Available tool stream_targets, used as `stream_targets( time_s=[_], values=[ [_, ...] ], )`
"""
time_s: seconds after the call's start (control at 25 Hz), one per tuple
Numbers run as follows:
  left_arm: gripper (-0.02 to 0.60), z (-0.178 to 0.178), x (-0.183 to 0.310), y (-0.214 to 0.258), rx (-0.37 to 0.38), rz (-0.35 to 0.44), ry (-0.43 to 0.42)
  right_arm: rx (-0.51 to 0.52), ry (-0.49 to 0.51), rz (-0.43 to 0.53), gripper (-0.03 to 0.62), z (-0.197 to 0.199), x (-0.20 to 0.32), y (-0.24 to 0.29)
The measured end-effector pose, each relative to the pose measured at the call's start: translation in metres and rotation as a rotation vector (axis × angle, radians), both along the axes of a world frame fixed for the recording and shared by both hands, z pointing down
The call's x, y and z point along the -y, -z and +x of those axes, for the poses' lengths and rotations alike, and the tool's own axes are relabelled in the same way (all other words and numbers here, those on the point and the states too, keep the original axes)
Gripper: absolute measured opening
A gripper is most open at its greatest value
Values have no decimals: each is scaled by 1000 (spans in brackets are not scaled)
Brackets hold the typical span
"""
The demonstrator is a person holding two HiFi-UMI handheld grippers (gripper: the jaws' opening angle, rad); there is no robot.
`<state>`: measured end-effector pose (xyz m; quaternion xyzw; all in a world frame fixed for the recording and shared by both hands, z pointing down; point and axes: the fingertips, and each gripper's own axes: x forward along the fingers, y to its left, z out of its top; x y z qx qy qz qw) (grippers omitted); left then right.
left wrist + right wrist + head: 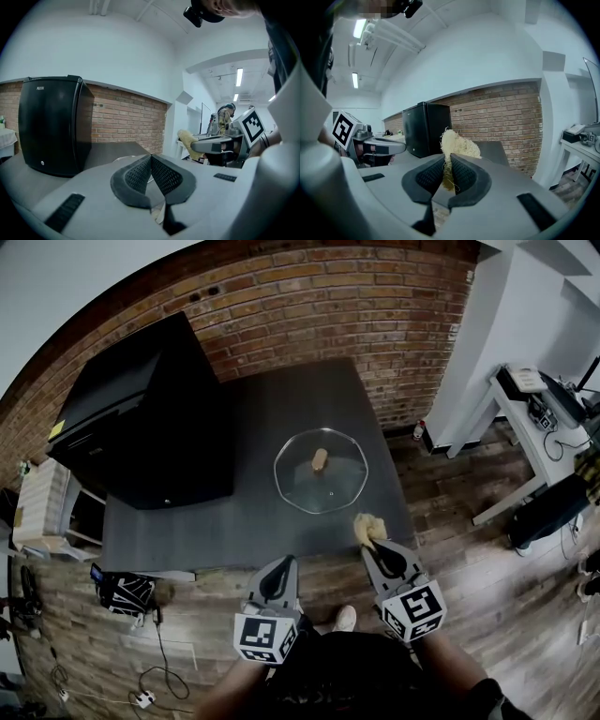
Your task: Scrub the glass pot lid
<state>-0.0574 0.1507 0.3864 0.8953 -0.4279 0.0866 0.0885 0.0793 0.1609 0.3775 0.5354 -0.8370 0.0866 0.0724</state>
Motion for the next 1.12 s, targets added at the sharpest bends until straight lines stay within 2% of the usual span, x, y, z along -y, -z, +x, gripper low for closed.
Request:
stream_targets(
  time_s=[1.12],
  values=[
    [31,1,7,4,15,8,6,-4,36,-12,43,-6,9,-4]
  ],
)
